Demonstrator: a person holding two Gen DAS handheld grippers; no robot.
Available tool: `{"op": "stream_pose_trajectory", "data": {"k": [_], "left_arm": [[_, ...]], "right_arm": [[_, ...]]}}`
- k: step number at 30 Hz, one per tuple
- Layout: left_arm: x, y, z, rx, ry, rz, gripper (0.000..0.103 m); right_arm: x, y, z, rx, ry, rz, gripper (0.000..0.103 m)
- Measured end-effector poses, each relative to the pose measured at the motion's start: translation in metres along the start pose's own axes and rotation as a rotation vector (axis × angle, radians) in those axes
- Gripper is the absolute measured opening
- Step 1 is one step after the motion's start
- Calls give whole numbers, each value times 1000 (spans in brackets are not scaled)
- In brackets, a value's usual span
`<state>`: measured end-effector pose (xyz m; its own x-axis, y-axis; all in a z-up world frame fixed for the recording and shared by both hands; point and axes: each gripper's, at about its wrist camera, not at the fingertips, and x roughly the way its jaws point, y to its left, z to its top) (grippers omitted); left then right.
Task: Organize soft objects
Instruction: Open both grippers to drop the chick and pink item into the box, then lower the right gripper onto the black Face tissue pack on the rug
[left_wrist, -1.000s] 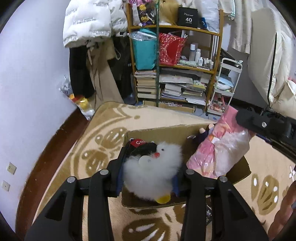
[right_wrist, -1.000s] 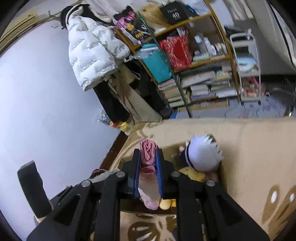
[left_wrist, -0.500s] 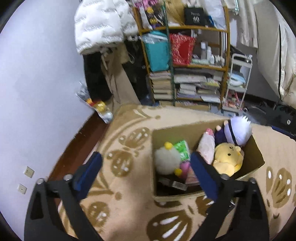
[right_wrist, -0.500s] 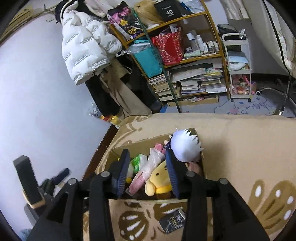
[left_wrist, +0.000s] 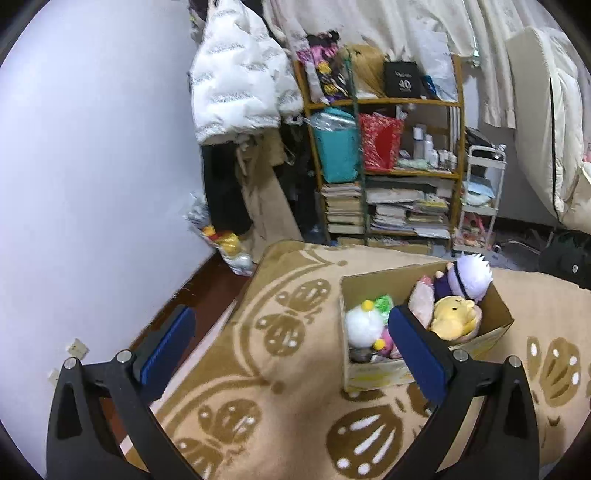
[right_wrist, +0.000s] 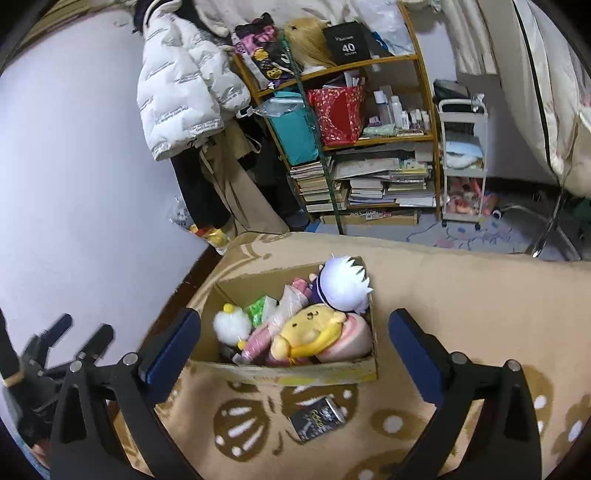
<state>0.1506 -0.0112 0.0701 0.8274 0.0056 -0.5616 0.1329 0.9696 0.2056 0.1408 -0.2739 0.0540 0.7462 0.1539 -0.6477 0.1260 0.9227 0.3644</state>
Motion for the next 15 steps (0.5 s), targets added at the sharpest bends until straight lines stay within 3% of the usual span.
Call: {"op": "stream_pose_trajectory", "data": {"k": [9,15], "left_arm": [[-47,16,-32,-41,-89,9,103],[-53,14,-47,-68,-65,-29,103]], "right_arm": [[0,5,-33,-116,-17,-59,103],[23,0,-63,-110,55,-65,103]]}}
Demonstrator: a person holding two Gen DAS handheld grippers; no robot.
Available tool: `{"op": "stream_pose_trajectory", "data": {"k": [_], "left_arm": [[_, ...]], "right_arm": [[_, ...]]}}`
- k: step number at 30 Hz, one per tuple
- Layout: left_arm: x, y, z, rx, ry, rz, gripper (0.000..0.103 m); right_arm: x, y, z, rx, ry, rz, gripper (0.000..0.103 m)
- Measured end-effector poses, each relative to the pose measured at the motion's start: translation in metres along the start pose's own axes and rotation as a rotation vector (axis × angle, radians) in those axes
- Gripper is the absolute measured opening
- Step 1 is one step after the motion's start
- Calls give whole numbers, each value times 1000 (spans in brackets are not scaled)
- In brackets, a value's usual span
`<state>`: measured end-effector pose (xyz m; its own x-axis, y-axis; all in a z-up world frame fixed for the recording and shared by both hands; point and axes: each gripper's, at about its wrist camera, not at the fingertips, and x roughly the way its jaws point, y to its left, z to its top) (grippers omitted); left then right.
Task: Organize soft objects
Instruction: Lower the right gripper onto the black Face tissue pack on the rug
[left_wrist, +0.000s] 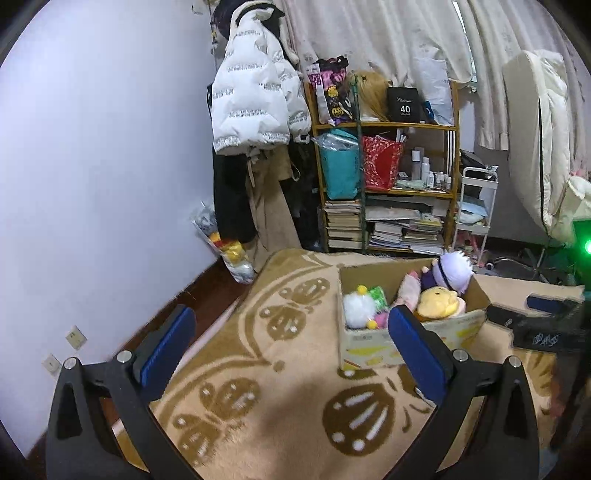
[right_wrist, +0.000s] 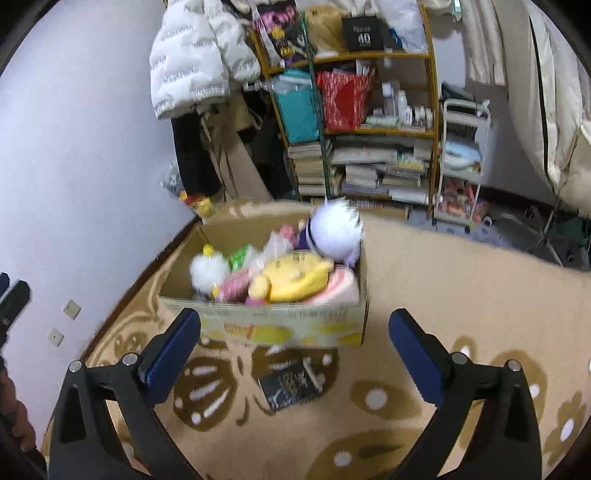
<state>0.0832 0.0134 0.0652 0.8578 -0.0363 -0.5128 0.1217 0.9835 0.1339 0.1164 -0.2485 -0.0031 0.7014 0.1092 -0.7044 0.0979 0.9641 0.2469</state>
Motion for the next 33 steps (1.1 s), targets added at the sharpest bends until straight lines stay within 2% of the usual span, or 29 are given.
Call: {"op": "stream_pose_trajectory", "data": {"k": [11,22,25,31,33], "left_arm": [[14,-20,-25,23,43,-61,103],[21,-31,-32,43,65,-71,103],[22,-32,-31,39,68,-71,103],[22,-34,-28,50,71,-83,103],[21,-34,-26,58,65,-79,103]], "right_arm": [[49,6,-41,-46,130,-17,103],[103,11,-68,-69,236,-24,103],[113,15,-73,-92,269,-27,94],[139,16,-90,-109,356,-15,94],[143,15,-94,-108,350,-25,94]]}}
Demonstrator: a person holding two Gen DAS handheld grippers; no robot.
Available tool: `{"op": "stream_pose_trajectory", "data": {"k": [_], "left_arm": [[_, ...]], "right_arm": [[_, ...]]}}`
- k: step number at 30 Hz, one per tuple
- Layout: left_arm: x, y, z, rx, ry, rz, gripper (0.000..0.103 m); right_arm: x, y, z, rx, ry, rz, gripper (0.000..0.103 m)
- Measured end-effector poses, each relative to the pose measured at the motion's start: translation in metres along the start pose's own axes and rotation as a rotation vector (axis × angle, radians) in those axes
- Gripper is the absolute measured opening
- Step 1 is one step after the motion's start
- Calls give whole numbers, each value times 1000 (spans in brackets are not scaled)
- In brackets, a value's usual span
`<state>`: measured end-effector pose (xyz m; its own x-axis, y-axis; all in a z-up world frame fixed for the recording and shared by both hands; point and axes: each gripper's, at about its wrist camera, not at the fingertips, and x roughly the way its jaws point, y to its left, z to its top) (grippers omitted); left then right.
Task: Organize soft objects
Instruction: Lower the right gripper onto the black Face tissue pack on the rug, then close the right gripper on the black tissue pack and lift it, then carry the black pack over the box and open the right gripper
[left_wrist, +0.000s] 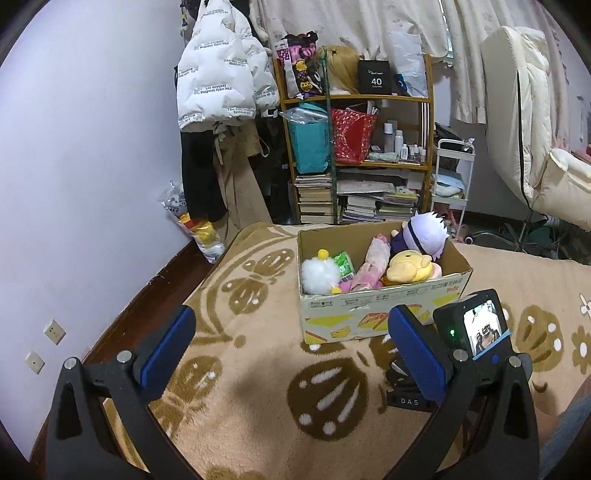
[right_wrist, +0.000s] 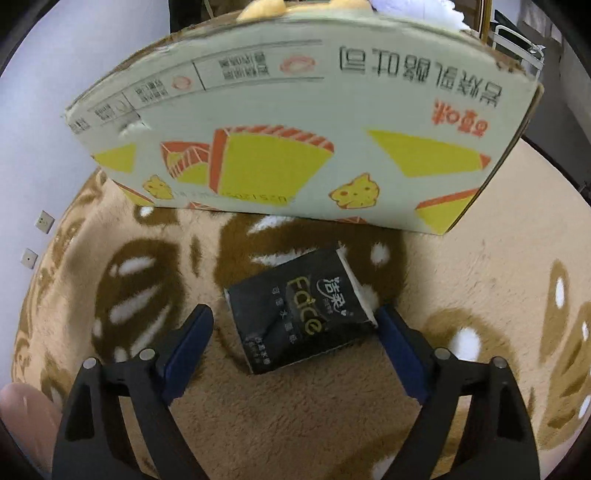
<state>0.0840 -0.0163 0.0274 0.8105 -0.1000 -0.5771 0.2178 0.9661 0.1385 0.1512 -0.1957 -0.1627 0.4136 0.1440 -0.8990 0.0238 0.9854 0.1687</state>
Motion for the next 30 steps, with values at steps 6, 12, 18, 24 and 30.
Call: {"op": "stream_pose_trajectory", "data": {"k": [6,12,18,24,30], "left_arm": [[-3,3,5,4,-16,11,103],[-3,7,6,-10,-17,17,103],[0,9,7,-14,-11,31,103],[-5,11,10,-13,-34,49,103],[-10,15,16,-21,-48,58,103]], "right_arm": [[3,8,-3,-71,-21,-64,80],[-8,5,-3,-65,-59,-44,74],[-53,2,-11,11,-130,10,74],[-105,13,3,-4,-261,27,74],[-127,19,38,11,-356,57,74]]}}
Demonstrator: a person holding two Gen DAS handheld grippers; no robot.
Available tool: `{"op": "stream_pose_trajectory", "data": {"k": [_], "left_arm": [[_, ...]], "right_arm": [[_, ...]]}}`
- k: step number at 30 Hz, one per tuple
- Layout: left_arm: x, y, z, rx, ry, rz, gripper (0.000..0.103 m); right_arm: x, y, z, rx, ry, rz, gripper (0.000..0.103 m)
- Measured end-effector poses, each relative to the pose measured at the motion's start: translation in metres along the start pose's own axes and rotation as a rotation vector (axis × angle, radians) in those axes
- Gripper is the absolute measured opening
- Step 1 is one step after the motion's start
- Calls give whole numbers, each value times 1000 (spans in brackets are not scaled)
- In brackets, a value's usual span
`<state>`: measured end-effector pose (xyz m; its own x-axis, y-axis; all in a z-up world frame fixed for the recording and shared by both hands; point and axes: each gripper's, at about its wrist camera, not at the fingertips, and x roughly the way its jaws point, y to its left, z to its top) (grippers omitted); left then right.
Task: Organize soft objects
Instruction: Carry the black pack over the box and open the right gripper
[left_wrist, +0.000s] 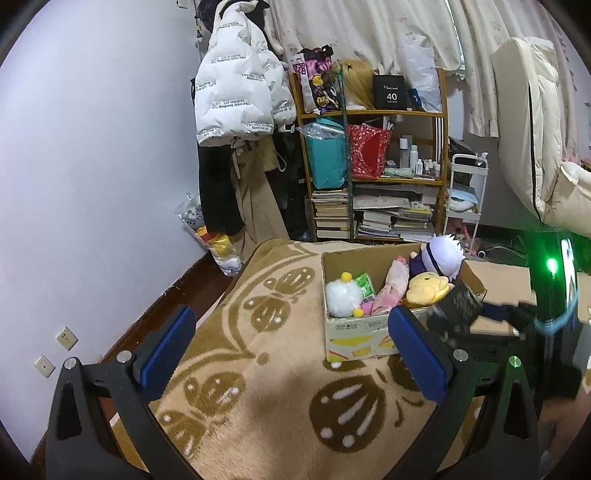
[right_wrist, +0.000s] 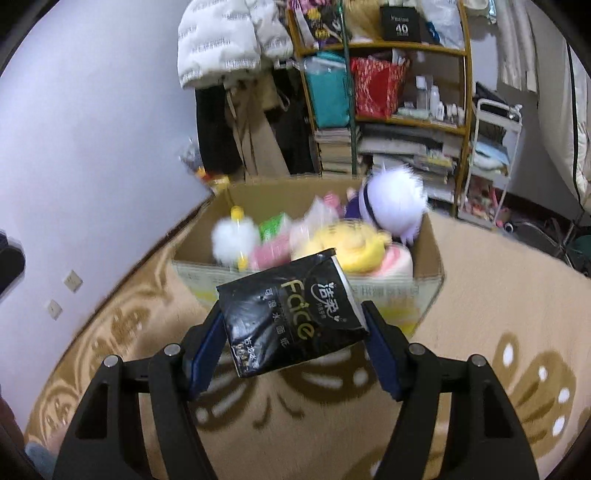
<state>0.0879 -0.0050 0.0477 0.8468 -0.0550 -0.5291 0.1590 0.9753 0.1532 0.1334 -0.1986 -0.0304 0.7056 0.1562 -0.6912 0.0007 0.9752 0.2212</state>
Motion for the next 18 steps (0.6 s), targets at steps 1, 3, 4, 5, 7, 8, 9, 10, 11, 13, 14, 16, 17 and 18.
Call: {"op": "stream_pose_trajectory", "data": {"k": [1,3,4,5,7,8,9,10,11,13,14,16,17,18], "left_arm": [[-1,0,1,-2,-1,0,103],[-2,1,2,-4,-2,4,103],[-3,1,2,-3,-3,7,103],[-3,1,3,1,-2,11,103],[-2,0,4,20,-4,25,103],[-1,-1,5,35,-4,37,103],[-1,-1,6,41,-6,43,103],[-3,0,5,44,-7,43,103],[-4,1,6,42,-9,36,103],[-4,5,8,20,-5,23,103],[-4,6,9,12,-6,31,103],[-5,9,11,-1,-8,43,103],[-5,10,12,-5,-5,41,103],[-6,11,12,-7,-6,40,103]], "right_arm": [[4,5,4,-1,-7,2,75],[11,9,18,-11,-16,3,75],[15,11,26,-16,-14,5,75],[19,13,31,-19,-14,11,75],[24,17,48,-13,-25,38,75],[26,18,54,-12,-27,50,75],[30,20,60,-15,-22,61,75],[34,22,66,-25,-13,63,75],[37,24,72,-39,-6,64,75],[41,28,79,-67,2,60,76],[42,30,81,-73,8,57,76],[42,30,84,-63,12,63,95],[41,29,85,-51,4,63,99],[37,27,85,-42,-13,62,103]]}}
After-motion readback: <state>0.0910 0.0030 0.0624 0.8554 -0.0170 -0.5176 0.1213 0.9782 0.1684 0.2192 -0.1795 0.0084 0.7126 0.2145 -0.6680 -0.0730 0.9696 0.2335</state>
